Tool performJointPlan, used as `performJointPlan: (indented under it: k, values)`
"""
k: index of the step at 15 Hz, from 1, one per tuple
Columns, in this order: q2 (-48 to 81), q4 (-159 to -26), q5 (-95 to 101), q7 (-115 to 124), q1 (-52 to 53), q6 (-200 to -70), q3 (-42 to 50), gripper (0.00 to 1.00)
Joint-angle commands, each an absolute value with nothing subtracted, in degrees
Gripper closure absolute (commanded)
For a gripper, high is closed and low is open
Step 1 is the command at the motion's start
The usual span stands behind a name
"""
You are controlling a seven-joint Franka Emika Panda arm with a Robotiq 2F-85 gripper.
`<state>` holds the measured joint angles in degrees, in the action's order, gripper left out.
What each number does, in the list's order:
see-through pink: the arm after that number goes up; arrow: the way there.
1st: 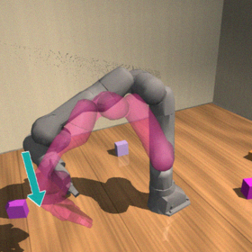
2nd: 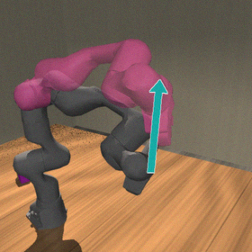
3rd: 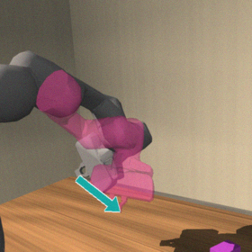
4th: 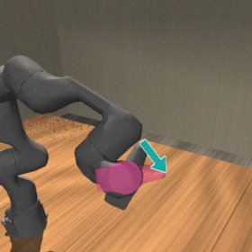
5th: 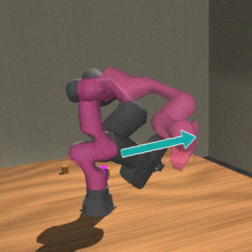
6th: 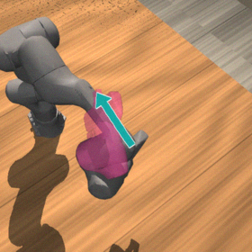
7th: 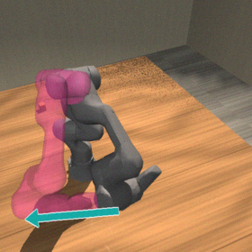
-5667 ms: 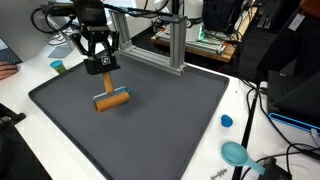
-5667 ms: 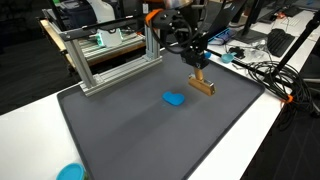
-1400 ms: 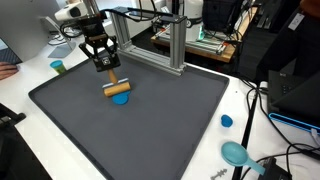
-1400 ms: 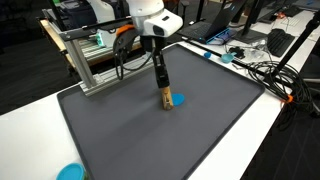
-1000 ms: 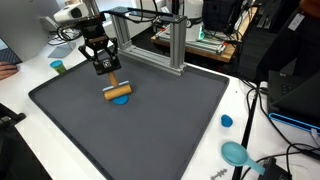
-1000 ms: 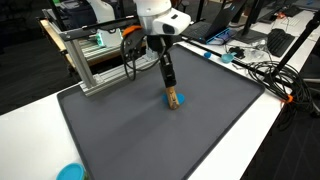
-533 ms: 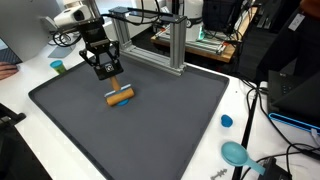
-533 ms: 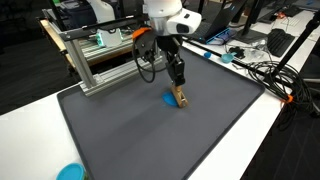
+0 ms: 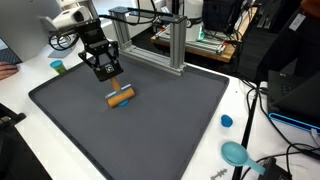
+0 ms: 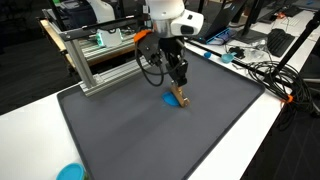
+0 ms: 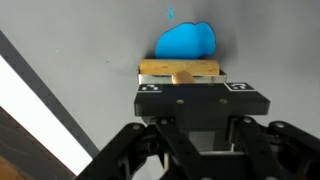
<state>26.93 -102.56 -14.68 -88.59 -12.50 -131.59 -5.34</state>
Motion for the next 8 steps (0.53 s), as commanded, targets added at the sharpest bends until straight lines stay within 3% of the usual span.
performJointPlan:
  k: [1, 8]
  values:
    - [32.09, -103.01, -15.87, -94.62, -12.32, -130.39, -7.46, 0.78]
    - [32.07, -102.33, -15.88, -99.75, -11.95, -128.35, -7.59, 0.78]
